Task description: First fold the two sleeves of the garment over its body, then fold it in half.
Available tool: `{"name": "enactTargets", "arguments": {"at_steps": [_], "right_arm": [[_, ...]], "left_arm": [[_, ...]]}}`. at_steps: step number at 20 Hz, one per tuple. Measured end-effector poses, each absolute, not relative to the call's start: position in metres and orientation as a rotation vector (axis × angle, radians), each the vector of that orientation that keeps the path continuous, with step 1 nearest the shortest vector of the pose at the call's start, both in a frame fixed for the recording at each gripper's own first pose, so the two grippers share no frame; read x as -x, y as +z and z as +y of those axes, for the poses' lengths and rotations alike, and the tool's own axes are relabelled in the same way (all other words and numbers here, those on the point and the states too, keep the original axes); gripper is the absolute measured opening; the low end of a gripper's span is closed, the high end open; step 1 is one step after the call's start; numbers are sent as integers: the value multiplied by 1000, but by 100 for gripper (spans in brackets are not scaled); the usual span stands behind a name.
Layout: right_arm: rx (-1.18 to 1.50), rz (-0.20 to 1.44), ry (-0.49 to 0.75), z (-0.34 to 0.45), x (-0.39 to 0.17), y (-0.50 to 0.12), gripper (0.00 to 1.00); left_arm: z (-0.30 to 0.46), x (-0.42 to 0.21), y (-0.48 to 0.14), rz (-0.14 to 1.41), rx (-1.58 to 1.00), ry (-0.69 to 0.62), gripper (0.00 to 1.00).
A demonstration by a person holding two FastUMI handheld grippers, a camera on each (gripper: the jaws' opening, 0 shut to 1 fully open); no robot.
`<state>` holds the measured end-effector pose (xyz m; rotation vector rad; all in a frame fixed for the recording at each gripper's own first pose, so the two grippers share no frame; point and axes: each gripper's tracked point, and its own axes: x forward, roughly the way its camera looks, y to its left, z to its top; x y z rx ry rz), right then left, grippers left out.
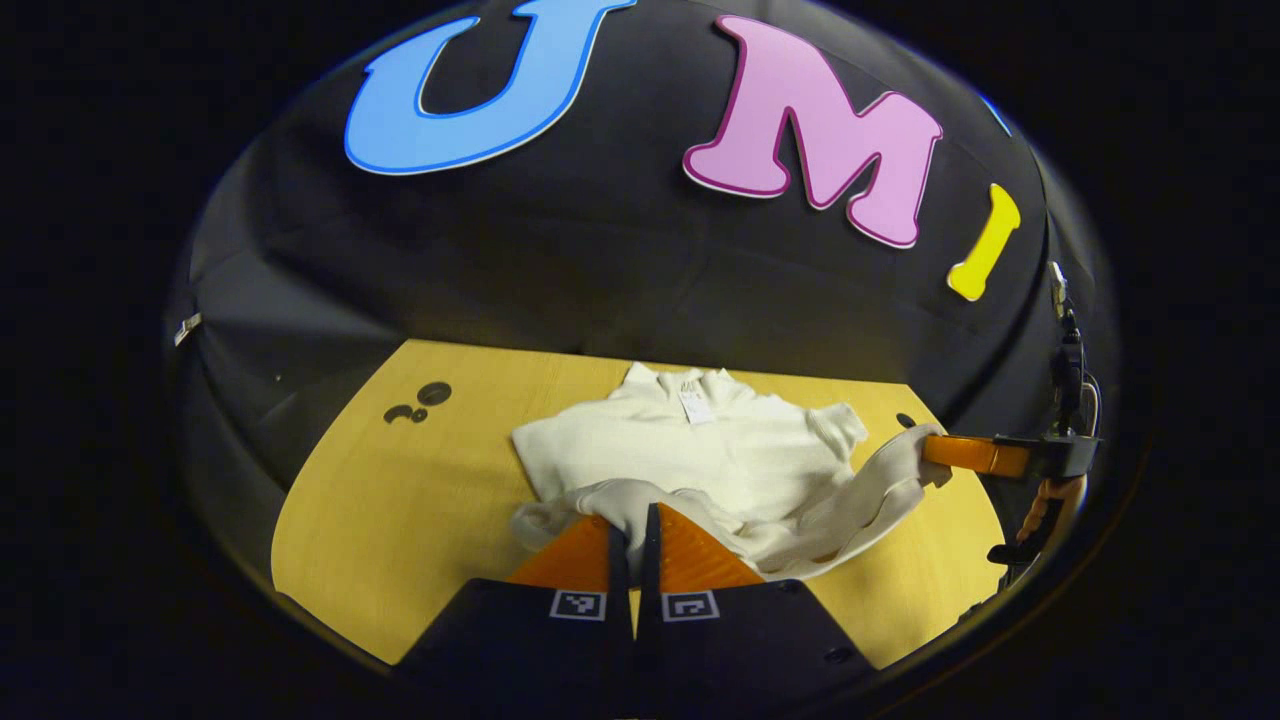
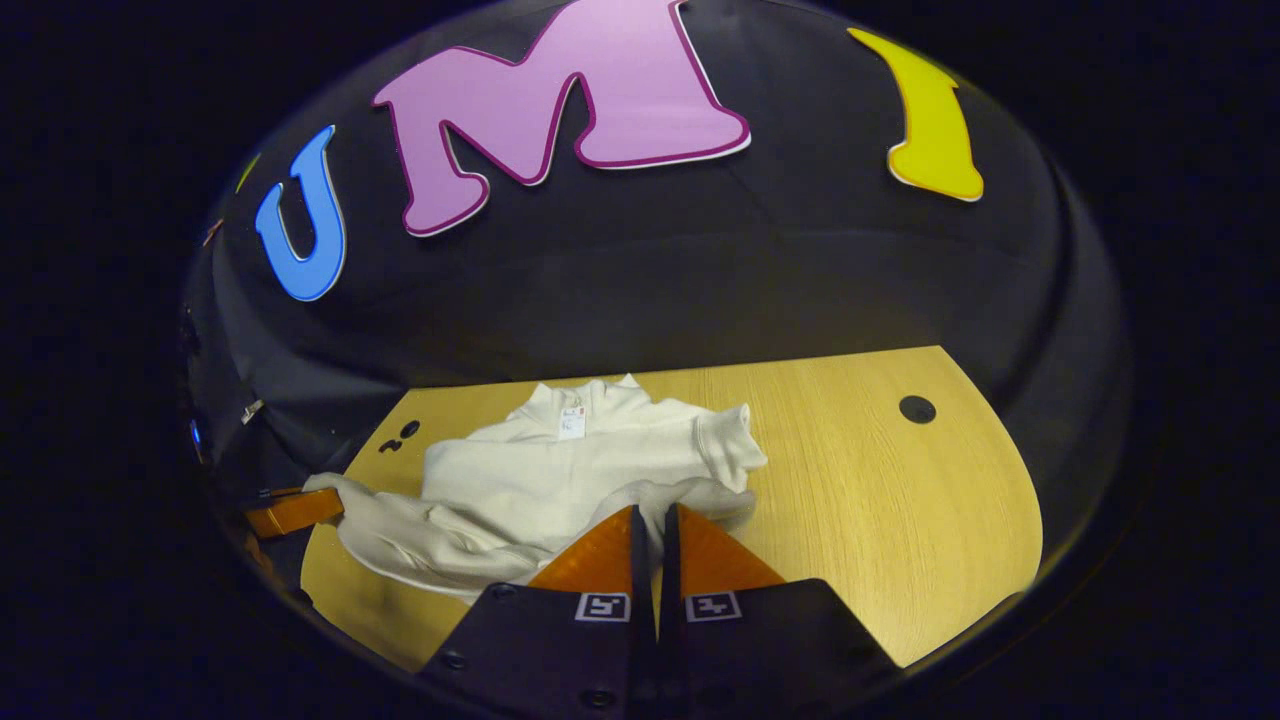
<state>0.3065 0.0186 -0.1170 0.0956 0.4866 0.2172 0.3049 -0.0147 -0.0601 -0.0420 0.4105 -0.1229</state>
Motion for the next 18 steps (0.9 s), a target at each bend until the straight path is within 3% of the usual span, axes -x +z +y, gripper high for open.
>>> {"name": "enactTargets", "arguments": {"at_steps": [1, 2, 10, 18], "right_arm": [[-95, 479, 221, 23, -319, -113, 5], [-90, 471, 225, 26, -330, -109, 5], [-80, 431, 227, 39, -420, -93, 5], [-90, 438, 169, 46, -500, -126, 5]], "left_arm": [[-14, -315, -53, 397, 40, -122, 10], [-15, -325, -47, 386, 34, -122, 6], [-11, -431, -14, 335, 40, -117, 6], [8, -525, -55, 394, 27, -102, 6]]}}
